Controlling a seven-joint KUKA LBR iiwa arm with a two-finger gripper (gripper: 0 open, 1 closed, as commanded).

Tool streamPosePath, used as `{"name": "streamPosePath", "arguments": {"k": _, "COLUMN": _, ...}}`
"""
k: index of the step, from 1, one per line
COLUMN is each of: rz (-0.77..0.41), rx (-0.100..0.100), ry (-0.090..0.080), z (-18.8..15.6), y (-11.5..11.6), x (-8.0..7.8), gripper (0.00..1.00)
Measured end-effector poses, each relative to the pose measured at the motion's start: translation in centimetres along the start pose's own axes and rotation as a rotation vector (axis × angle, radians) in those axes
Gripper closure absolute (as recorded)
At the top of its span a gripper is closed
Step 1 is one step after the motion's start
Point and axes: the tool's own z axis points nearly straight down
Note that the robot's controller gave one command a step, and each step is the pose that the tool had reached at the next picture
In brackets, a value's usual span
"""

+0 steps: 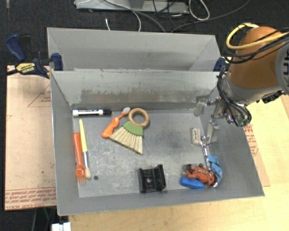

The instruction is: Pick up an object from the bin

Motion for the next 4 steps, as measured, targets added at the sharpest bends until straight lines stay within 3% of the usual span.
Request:
{"name": "streamPosePath", "arguments": {"k": 1, "rz": -0.002, "rx": 0.001, "ry": -0.007, "z": -0.4, "y": 0.0, "x": -0.2, "gripper": 0.0}}
{"name": "streamPosePath", "arguments": {"k": 2, "rz": 0.361, "rx": -0.001, "ry": -0.012, "z": 6.4, "y": -3.3, "x": 0.7, "gripper": 0.0}}
{"name": "streamPosePath", "arguments": {"k": 3, "rz": 0.418, "rx": -0.001, "ry": -0.007, "z": 8.3, "y": -4.8, "x": -0.1, "gripper": 0.0}}
{"name": "streamPosePath", "arguments": {"k": 4, "rz": 0.377, "rx": -0.002, "ry": -0.008, "z": 8.6, "y": -5.0, "x": 1.1, "gripper": 0.0}}
